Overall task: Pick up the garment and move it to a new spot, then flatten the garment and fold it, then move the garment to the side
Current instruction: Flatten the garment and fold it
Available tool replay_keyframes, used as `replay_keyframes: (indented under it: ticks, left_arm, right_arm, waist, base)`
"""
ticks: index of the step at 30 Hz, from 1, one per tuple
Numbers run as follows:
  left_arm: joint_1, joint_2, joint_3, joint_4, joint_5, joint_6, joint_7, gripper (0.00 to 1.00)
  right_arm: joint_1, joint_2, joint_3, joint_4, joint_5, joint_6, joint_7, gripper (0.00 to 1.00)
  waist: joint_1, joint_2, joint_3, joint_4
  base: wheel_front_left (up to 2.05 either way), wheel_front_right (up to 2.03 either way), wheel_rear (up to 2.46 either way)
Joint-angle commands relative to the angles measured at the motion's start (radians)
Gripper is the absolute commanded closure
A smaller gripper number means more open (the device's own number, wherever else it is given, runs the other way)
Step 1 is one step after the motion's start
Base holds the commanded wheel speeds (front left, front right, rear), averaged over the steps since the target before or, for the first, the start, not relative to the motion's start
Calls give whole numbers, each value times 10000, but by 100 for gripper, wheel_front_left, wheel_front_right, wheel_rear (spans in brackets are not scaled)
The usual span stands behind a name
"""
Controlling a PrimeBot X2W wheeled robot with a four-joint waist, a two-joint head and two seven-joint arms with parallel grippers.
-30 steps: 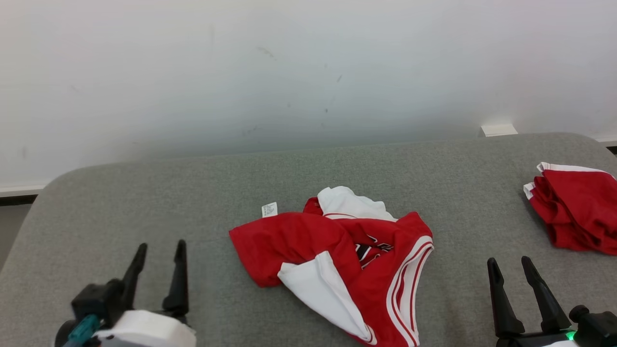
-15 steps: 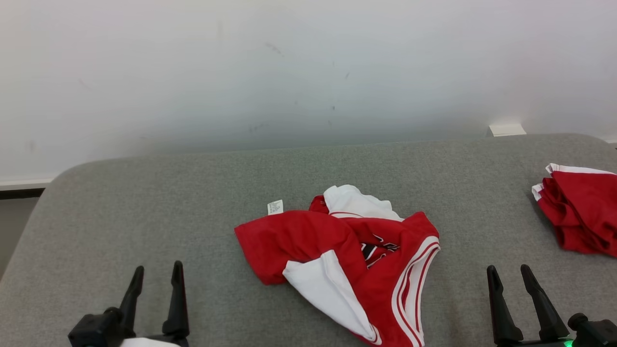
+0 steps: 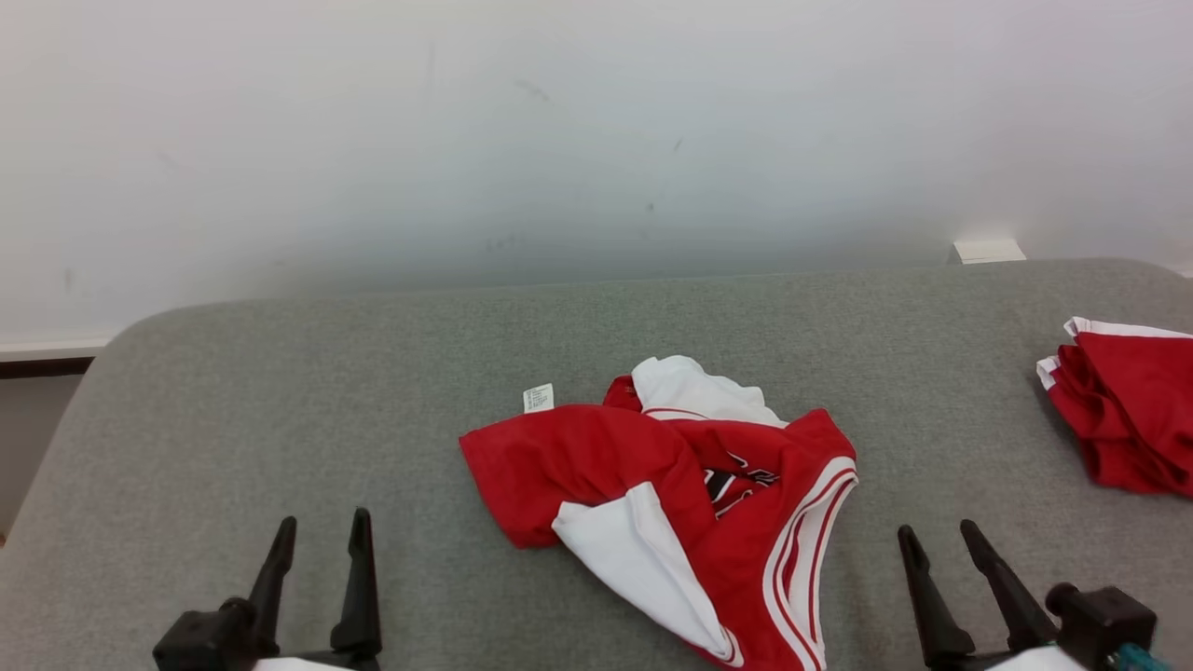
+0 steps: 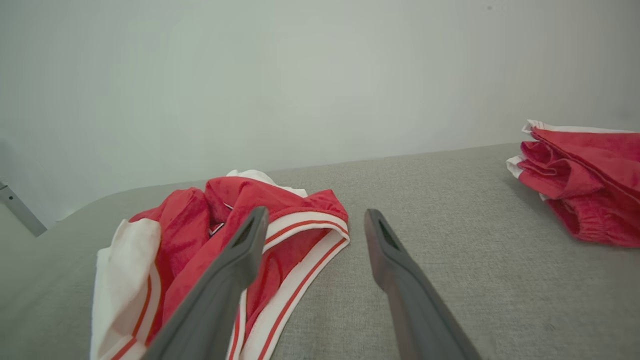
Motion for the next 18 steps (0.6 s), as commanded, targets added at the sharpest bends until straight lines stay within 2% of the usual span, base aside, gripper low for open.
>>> replay_keyframes:
  ticks: [1, 8, 10, 18]
  left_arm:
    - [-42, -40, 33, 53, 66, -46, -1, 0]
    - [-266, -273, 159, 241, 348, -378, -1, 0]
    - [-344, -345, 184, 275, 437, -430, -2, 0]
    - [-434, -615, 340, 373, 644, -612, -2, 0]
  right_arm:
    - [-191, -138, 58, 187, 50, -19, 222, 0]
    - [-1350, -287, 531, 1612, 44, -19, 2261, 0]
    - [-1488, -236, 953, 1847, 211, -19, 3001, 0]
    - [-949, -99, 1304, 1657, 1114, -19, 4864, 0]
  waist:
    - [0, 0, 28, 43]
    - [0, 0, 271, 459]
    - [0, 0, 373, 655]
    - [0, 0, 585, 1416]
  base:
    - [0, 0, 0]
    - [0, 0, 0]
    - [0, 0, 0]
    - [0, 0, 0]
